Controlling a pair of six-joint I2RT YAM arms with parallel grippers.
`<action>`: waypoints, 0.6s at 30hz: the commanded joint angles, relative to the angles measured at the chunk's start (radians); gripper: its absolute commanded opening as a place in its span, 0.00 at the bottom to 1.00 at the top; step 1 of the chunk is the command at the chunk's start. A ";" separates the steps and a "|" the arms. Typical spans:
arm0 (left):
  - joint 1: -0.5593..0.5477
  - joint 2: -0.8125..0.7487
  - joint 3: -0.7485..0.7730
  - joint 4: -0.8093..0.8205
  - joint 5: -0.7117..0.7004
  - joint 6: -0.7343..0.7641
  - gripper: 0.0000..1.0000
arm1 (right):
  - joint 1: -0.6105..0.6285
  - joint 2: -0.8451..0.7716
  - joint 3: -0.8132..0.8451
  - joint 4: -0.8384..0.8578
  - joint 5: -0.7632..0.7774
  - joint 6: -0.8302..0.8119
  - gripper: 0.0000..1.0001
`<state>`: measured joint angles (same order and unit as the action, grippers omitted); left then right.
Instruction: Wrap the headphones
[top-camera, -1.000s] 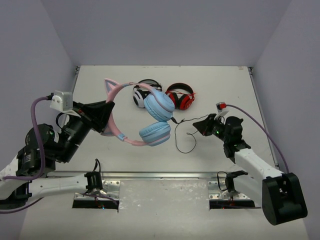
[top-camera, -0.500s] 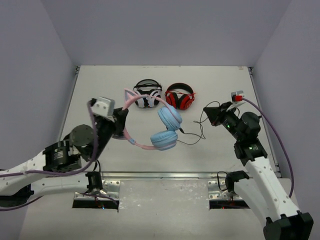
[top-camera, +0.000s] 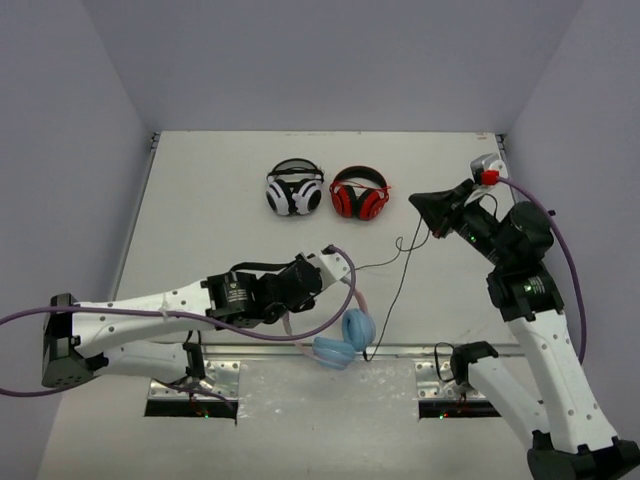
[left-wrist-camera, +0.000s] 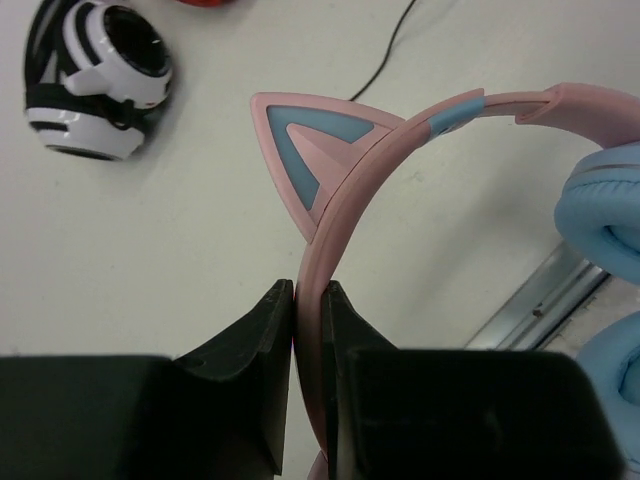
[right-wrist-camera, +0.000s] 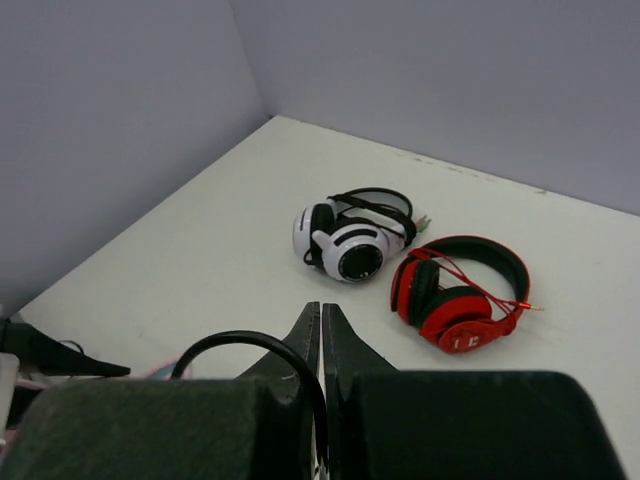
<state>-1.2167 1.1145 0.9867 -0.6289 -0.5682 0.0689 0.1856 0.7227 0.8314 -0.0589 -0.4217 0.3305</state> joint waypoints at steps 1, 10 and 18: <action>-0.004 0.022 0.049 0.072 0.206 0.018 0.00 | -0.003 0.052 0.070 -0.039 -0.155 -0.008 0.01; -0.004 0.084 0.101 0.075 0.554 0.045 0.01 | 0.032 0.179 0.115 -0.127 -0.163 -0.007 0.01; -0.003 0.022 0.138 0.100 0.613 0.057 0.01 | 0.242 0.253 0.055 -0.169 0.185 0.024 0.01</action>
<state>-1.2167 1.1969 1.0607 -0.6071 -0.0456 0.1246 0.4122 0.9398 0.8867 -0.2237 -0.4110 0.3260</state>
